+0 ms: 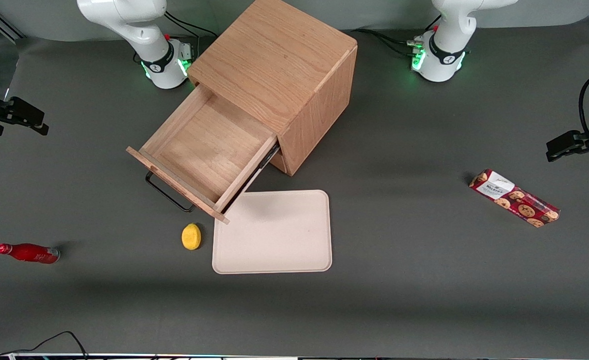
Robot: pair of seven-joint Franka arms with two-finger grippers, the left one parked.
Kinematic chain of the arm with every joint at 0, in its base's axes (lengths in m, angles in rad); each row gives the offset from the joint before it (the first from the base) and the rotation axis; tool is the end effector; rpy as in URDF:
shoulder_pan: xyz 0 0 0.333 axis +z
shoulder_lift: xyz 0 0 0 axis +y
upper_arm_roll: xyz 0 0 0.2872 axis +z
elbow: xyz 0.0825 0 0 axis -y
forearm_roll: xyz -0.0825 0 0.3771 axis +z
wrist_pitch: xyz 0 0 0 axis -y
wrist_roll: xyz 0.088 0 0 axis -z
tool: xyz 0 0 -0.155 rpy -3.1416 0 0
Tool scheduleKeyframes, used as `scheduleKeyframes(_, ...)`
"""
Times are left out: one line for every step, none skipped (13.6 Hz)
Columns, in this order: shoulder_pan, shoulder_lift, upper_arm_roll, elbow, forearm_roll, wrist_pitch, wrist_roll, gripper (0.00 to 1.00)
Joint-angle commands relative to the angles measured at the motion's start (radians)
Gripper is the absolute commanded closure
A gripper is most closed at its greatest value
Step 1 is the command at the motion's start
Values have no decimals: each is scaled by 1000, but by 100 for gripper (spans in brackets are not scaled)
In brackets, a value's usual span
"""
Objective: Open upper drawer
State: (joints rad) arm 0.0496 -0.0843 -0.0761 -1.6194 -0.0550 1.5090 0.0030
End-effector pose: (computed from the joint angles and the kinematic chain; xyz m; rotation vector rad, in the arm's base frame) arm 0.5155 -0.0238 0.5648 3.0927 -0.0492 -0.0416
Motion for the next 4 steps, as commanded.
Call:
scheduleKeyframes(10,-6,-13,-16,-8,-9,35,0)
scheduleKeyframes(6,-6,-14,-16,7,-7,37,0)
scheduleKeyframes(4,-6,-17,-16,17,-7,37,0)
scheduleKeyframes(3,-8,-19,-16,18,-7,38,0)
